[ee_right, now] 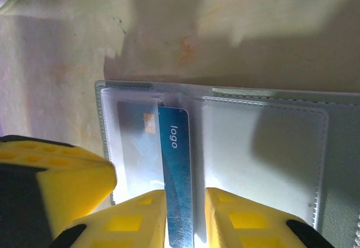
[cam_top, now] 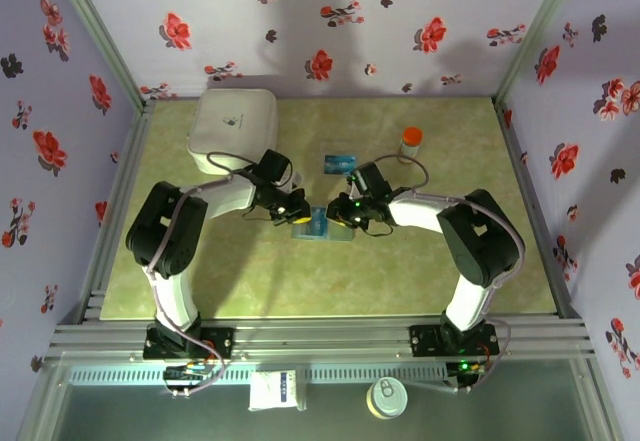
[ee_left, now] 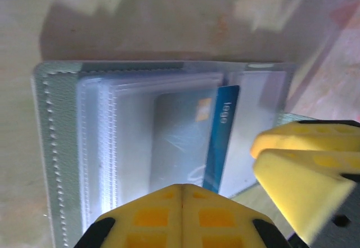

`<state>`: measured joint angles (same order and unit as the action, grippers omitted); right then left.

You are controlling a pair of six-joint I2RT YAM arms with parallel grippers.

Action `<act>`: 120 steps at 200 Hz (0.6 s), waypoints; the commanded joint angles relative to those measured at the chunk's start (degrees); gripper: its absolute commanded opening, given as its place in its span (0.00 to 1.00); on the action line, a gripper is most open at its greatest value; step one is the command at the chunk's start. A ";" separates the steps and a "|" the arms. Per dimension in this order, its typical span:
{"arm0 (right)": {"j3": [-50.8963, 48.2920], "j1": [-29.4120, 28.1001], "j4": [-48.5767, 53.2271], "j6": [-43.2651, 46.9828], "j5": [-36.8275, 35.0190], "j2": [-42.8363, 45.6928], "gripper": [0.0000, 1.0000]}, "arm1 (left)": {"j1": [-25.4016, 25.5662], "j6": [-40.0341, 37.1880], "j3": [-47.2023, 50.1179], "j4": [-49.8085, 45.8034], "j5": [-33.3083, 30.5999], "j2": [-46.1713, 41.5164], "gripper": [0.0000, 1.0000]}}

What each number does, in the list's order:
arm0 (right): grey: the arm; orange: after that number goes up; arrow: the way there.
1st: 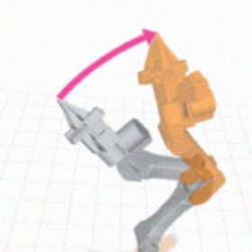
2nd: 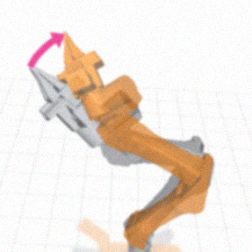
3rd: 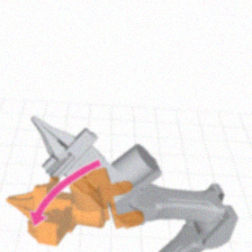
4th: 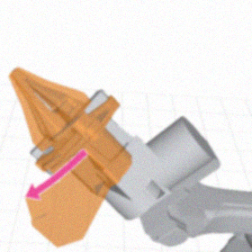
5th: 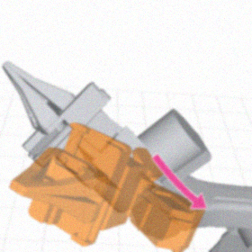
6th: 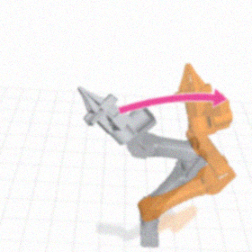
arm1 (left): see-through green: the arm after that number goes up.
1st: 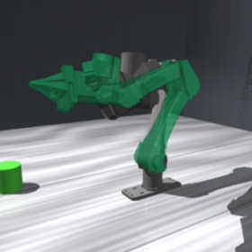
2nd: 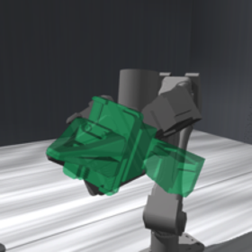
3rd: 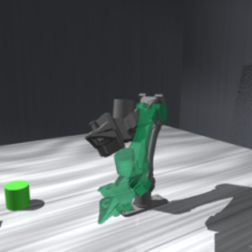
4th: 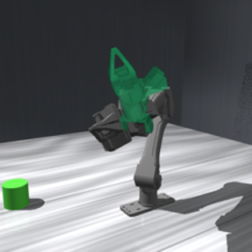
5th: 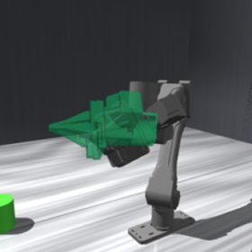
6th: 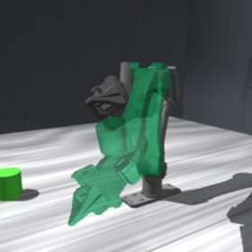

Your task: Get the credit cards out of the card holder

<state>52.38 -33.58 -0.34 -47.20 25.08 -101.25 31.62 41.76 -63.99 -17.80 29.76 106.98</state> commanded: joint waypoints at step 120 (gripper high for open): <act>-0.74 0.88 -4.65 -1.73 4.74 -4.82 0.24 | 0.11 -2.13 -1.23 -4.26 -3.83 2.23 0.00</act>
<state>52.23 -33.08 -3.70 -47.72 28.38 -104.92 31.62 41.15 -64.14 -19.40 27.44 107.66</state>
